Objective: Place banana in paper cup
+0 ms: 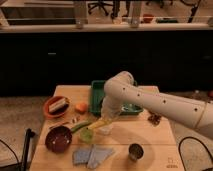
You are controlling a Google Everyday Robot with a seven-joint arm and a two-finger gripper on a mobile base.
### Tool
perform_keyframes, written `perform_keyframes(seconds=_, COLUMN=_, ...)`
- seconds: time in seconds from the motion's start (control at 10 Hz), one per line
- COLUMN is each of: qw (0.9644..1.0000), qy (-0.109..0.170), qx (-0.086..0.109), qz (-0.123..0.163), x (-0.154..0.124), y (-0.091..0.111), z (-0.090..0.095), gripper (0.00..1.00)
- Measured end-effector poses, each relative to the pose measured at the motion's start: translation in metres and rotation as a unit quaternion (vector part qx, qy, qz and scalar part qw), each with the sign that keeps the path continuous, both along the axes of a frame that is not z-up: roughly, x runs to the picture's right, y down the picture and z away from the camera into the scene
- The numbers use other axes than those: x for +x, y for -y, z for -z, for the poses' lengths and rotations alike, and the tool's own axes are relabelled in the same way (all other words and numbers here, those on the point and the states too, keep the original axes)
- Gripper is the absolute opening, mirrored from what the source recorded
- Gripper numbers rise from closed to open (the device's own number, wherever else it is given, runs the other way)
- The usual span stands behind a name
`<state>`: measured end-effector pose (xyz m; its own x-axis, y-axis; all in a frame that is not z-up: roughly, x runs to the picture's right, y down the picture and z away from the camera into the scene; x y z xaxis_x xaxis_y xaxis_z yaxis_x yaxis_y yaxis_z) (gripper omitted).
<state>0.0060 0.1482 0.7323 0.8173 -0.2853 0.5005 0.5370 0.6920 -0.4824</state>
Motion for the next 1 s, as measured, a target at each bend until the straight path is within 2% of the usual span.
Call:
perform_keyframes(seconds=0.3, qw=0.9998, qy=0.017, qx=-0.005, qz=-0.007, x=-0.005, y=0.008, z=-0.007, gripper=0.00)
perform_keyframes(seconds=0.8, qw=0.9996, qy=0.019, qx=-0.008, qz=-0.019, x=0.007, y=0.010, z=-0.010, gripper=0.00)
perform_keyframes(seconds=0.9, qw=0.9995, qy=0.020, qx=-0.009, qz=-0.022, x=0.009, y=0.011, z=-0.010, gripper=0.01)
perform_keyframes(seconds=1.0, qw=0.9993, qy=0.025, qx=-0.012, qz=-0.027, x=0.010, y=0.011, z=-0.010, gripper=0.07)
